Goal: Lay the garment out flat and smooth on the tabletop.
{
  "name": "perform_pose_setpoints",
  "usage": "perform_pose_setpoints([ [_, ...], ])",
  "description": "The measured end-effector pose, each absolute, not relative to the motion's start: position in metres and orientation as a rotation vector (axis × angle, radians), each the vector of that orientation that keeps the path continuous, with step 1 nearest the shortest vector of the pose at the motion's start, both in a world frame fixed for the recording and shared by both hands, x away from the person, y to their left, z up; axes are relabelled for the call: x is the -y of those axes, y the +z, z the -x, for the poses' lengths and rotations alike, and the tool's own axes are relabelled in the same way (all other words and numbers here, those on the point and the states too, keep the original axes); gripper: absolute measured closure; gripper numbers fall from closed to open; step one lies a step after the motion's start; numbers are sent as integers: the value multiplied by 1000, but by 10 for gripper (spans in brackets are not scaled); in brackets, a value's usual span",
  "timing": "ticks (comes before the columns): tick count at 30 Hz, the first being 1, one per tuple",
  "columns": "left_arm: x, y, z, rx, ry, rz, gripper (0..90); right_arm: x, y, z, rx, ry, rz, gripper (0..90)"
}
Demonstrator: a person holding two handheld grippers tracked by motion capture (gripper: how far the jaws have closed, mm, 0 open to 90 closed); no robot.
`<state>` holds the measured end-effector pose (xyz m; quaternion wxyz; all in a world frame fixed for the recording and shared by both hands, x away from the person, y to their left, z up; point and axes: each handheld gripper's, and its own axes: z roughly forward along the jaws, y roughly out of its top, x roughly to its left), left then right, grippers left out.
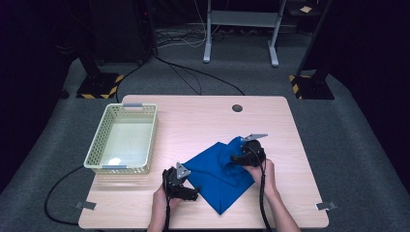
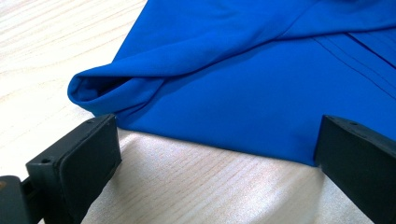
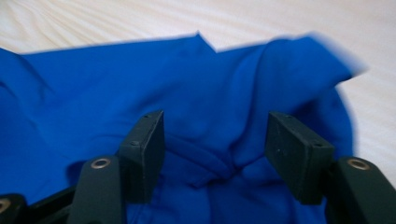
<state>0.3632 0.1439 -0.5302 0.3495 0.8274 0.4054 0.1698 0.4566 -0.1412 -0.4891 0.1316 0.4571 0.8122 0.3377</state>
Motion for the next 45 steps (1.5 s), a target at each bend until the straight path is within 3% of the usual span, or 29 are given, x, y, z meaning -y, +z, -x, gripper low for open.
perform_pose_setpoints([
  [4, -144, -530, -363, -1051, 440, -2144, 4, 137, -507, -462, -2356, 909, -1349, 424],
  [9, -144, -530, -363, -1051, 440, -2143, 4, 142, -508, -458, -2317, 918, -1324, 694],
  [13, -144, -530, -363, -1051, 440, -2143, 4, 145, -508, -458, -2309, 930, -1323, 781],
  [31, -144, -530, -363, -1051, 440, -2144, 4, 162, -478, -470, -2223, 931, -1298, 792],
  [45, -144, -530, -363, -1051, 440, -2143, 4, 180, -472, -491, -2170, 889, -1334, 793],
])
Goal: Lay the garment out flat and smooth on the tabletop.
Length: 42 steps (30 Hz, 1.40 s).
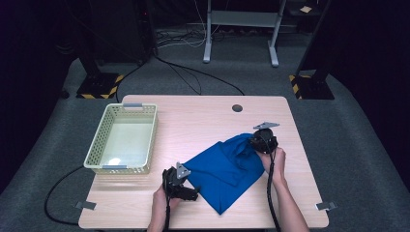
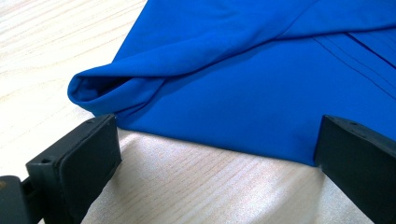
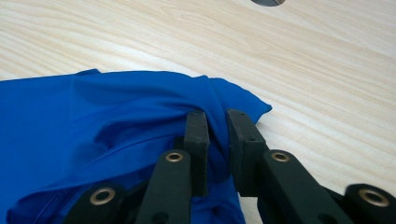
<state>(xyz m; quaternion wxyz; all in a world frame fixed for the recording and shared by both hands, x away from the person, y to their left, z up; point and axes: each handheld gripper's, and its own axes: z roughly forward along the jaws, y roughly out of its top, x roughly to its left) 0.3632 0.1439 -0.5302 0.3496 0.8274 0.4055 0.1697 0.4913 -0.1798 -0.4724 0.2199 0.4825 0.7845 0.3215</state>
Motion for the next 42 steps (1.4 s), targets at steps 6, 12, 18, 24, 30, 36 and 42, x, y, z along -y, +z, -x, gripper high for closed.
perform_pose_setpoints([
  [6, -144, -530, -363, -1050, 440, -2144, 4, 184, -472, -500, -2152, 875, -1343, 792],
  [12, -144, -530, -363, -1051, 439, -2143, 4, 188, -473, -508, -2139, 866, -1364, 792],
  [18, -144, -530, -363, -1051, 440, -2143, 4, 192, -472, -514, -2119, 855, -1383, 790],
  [24, -144, -530, -363, -1051, 440, -2144, 4, 195, -475, -520, -2113, 815, -1416, 731],
  [30, -144, -530, -363, -1051, 440, -2143, 4, 188, -470, -511, -2106, 844, -1406, 541],
  [36, -144, -530, -363, -1051, 440, -2144, 4, 162, -476, -496, -2199, 806, -1331, 415],
  [42, -144, -530, -363, -1050, 441, -2144, 4, 154, -494, -498, -2231, 718, -1344, 382],
])
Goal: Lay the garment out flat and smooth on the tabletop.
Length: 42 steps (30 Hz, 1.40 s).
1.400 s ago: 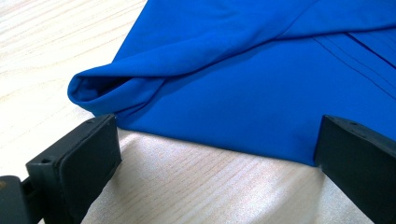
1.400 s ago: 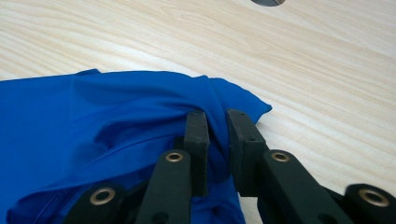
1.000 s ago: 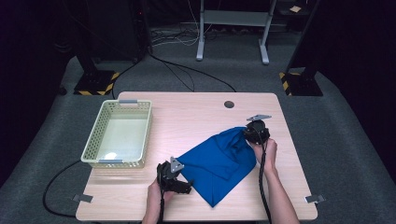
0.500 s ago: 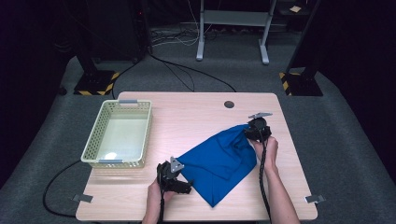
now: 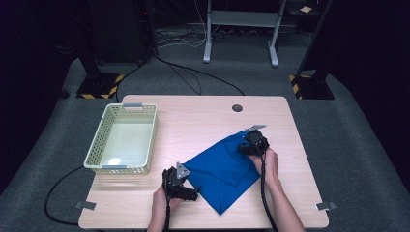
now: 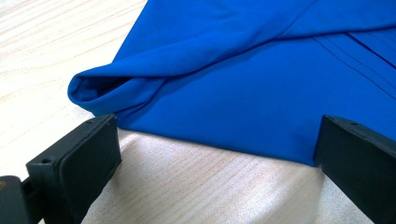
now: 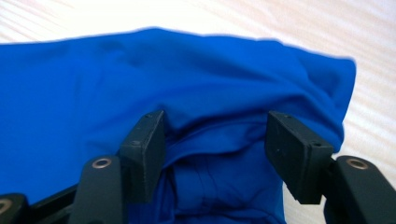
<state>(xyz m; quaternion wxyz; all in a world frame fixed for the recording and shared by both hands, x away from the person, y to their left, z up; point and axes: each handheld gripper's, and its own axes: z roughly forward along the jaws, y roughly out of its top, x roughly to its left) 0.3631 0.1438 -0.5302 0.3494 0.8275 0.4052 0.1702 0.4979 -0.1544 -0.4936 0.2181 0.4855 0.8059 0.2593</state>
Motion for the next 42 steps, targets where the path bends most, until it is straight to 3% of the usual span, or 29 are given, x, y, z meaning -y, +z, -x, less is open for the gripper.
perform_pose_setpoints([
  [13, -144, -530, -363, -1051, 440, -2144, 3, 187, -491, -491, -2162, 709, -1418, 369],
  [19, -144, -530, -363, -1052, 440, -2143, 3, 177, -477, -485, -2158, 802, -1366, 336],
  [25, -144, -530, -363, -1051, 441, -2144, 3, 163, -490, -486, -2217, 759, -1353, 315],
  [35, -144, -530, -363, -1051, 442, -2144, 2, 194, -507, -483, -2174, 739, -1459, 289],
  [42, -144, -530, -363, -1052, 452, -2144, 1, 211, -498, -467, -2110, 871, -1465, 179],
])
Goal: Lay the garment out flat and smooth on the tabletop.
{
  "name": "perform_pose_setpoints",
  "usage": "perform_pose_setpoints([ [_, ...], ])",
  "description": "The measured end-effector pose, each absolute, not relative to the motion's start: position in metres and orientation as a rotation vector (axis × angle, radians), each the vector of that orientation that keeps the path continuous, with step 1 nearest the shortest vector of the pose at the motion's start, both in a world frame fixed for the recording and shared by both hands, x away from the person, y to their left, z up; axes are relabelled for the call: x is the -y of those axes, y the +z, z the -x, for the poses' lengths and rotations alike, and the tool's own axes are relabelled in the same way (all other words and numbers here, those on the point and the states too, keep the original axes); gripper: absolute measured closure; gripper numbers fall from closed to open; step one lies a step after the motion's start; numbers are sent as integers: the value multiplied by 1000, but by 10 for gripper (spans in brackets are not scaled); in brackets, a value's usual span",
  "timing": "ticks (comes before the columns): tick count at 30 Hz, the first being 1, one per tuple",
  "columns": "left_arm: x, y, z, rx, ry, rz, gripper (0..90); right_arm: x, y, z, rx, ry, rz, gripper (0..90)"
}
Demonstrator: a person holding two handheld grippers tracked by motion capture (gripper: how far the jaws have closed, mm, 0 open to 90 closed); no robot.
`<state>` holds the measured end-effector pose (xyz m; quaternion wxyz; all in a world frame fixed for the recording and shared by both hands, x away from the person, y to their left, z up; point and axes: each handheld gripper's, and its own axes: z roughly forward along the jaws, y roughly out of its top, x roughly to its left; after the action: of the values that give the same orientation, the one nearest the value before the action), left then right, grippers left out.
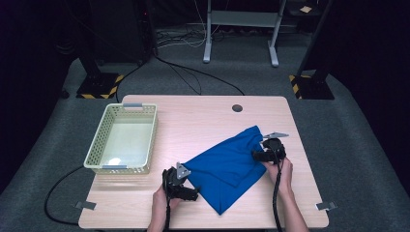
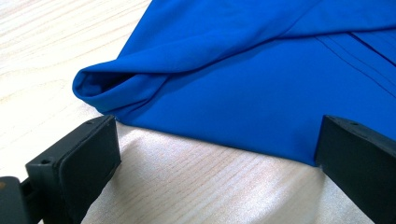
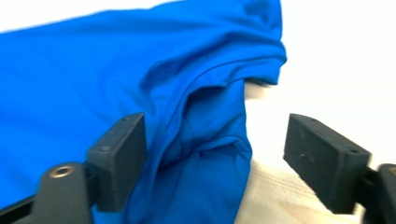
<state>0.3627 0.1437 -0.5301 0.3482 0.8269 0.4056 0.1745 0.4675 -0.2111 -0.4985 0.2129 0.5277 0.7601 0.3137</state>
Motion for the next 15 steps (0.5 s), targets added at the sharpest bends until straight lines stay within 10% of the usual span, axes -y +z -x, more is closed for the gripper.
perform_pose_setpoints([
  [15, -106, -511, -388, -989, 477, -2109, 15, 239, -526, -426, -2124, 932, -1453, 11],
])
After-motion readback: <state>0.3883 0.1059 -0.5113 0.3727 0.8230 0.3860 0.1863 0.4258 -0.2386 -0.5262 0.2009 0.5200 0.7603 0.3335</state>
